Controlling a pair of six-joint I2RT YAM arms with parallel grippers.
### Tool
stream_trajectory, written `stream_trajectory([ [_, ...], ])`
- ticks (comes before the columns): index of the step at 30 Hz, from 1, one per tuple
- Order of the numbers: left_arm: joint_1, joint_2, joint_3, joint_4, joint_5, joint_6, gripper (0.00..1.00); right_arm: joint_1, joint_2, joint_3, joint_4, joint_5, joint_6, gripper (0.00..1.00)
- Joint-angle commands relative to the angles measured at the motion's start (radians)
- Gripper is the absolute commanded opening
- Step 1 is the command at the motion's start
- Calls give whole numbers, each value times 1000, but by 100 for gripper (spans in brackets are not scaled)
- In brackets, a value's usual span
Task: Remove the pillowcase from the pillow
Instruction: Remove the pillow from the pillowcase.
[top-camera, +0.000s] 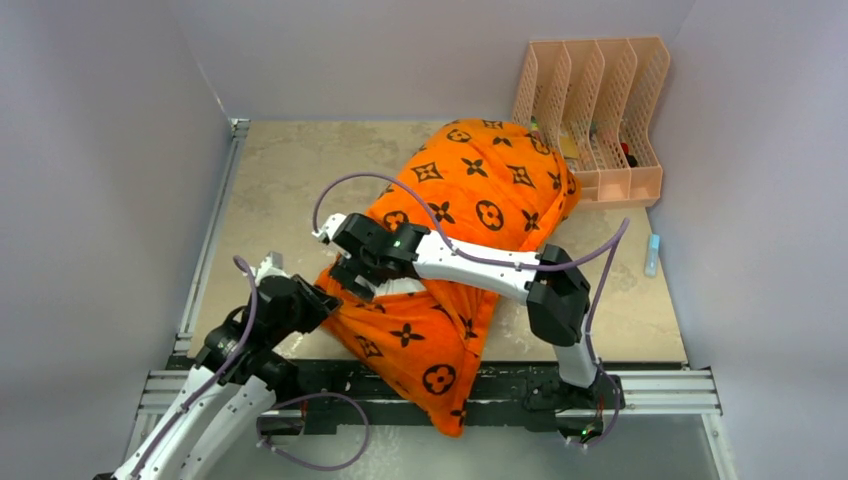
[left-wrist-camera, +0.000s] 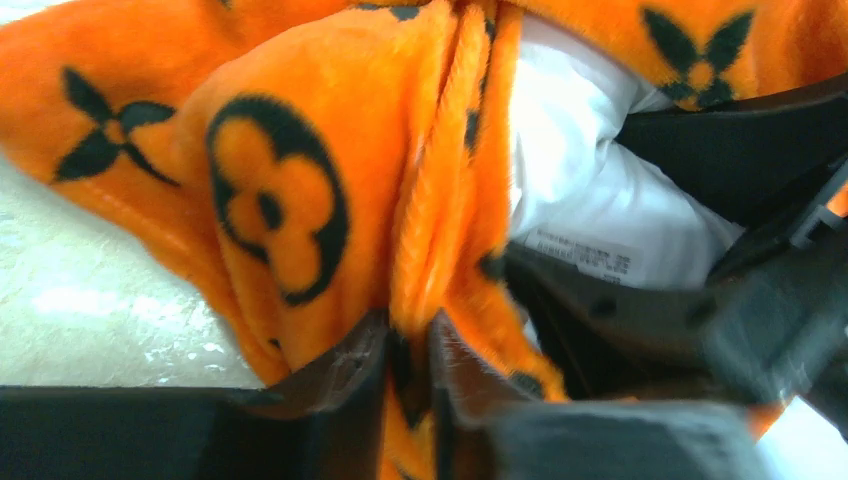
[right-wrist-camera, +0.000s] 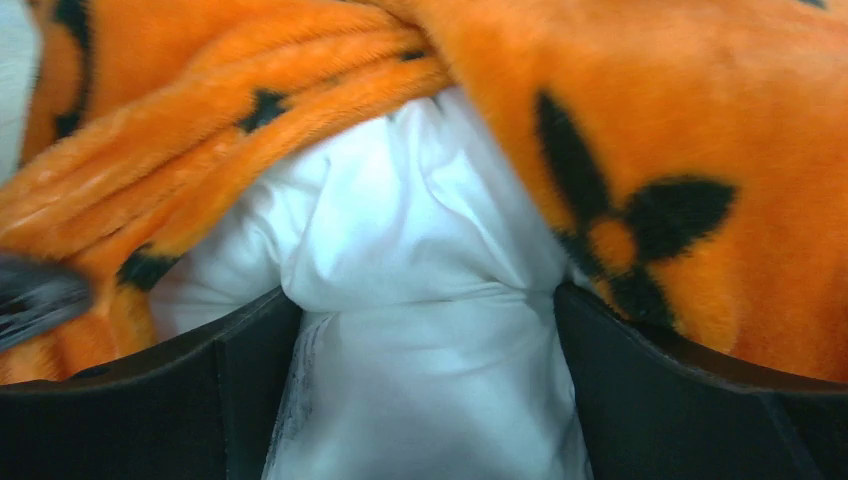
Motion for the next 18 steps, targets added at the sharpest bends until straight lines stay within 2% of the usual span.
stream_trajectory([
  [1,0,32,77,-100,-98,22,32,-136,67,-127,-146,114,47,94],
  [2,-1,42,87,-103,-115,20,43,-160,71,-150,-136,151,61,84],
  [3,1,54,100,-105,-134,18,51,-183,66,-175,-123,183,78,71],
  [5,-1,88,133,-109,-179,13,60,-212,25,-243,-82,186,99,52],
  [10,-1,242,225,-72,-280,25,71,-217,-142,-423,44,91,213,20],
  [12,2,327,259,-55,-305,48,73,-217,-198,-484,74,85,272,0],
  [14,14,394,273,-3,-310,80,74,-217,-238,-530,96,83,323,0],
  [18,110,452,170,177,-126,69,76,-217,-278,-587,137,37,376,0],
])
